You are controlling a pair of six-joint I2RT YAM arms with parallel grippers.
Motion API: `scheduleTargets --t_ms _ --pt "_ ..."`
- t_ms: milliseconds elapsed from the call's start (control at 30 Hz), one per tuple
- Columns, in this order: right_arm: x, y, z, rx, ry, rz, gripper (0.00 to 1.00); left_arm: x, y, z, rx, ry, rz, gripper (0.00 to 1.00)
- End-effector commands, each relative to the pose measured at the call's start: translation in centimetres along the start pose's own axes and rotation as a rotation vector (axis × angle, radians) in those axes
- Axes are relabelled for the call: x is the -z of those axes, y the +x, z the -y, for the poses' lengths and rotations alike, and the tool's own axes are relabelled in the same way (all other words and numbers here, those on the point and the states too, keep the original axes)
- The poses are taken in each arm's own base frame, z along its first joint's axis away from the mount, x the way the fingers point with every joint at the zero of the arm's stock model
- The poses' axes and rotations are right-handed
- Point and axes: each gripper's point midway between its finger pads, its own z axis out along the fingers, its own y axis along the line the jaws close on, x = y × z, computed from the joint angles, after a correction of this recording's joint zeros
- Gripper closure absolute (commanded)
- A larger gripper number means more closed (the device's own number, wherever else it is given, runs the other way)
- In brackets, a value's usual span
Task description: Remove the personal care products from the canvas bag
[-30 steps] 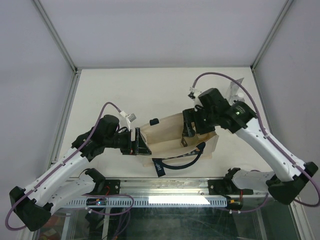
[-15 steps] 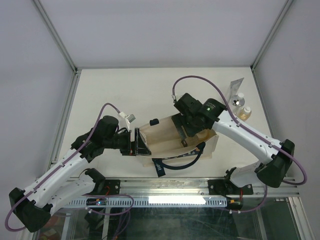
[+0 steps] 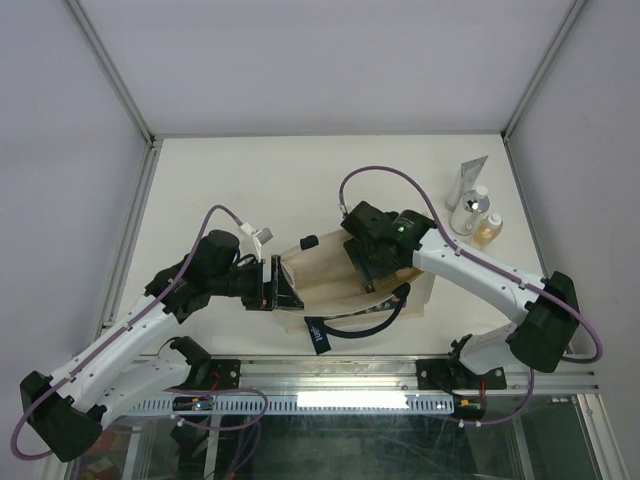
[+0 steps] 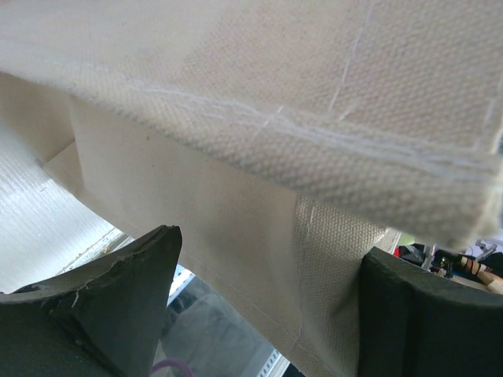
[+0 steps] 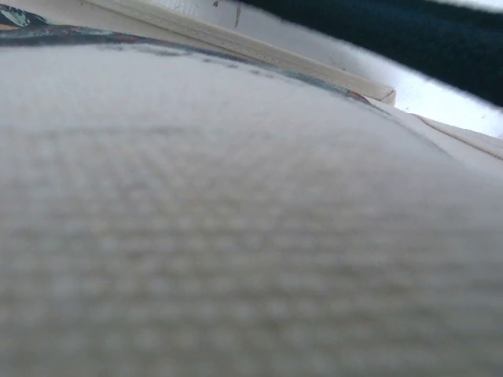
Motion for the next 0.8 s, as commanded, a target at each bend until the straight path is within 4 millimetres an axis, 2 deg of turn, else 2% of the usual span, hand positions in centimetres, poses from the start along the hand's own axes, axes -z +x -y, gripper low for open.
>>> scheduleTargets --t_ms 0,67,133,200,367,533,767 --pt "-2.5 1.6 -1.0 -0.026 -0.025 -0.051 0.41 -0.2 0.0 -0.3 -0.019 -0.013 -0.003 0.21" --pt "-2.4 1.4 -1.1 -0.043 -0.026 -0.044 0.51 -0.2 0.1 -0.4 -0.019 -0.014 -0.005 0.21" --pt "-1.3 0.4 -1.3 -0.062 -0.041 -0.010 0.65 -0.2 0.1 -0.3 -0.019 -0.012 -0.004 0.21" --pt "0.6 -1.3 -1.5 -0.090 -0.064 0.048 0.77 -0.1 0.1 -0.2 -0.019 -0.008 -0.005 0.21" --pt "6.9 -6.2 -2.2 -0.190 -0.168 0.222 1.00 -0.2 0.1 -0.3 -0.019 -0.009 -0.008 0.21" --pt "11.2 -8.6 -2.4 -0.307 -0.257 0.277 1.00 -0.2 0.0 -0.2 -0.023 -0.009 -0.009 0.21" --pt "15.3 -9.9 -1.9 -0.551 -0.543 0.307 1.00 -0.2 0.0 -0.2 -0.025 -0.009 -0.008 0.21"
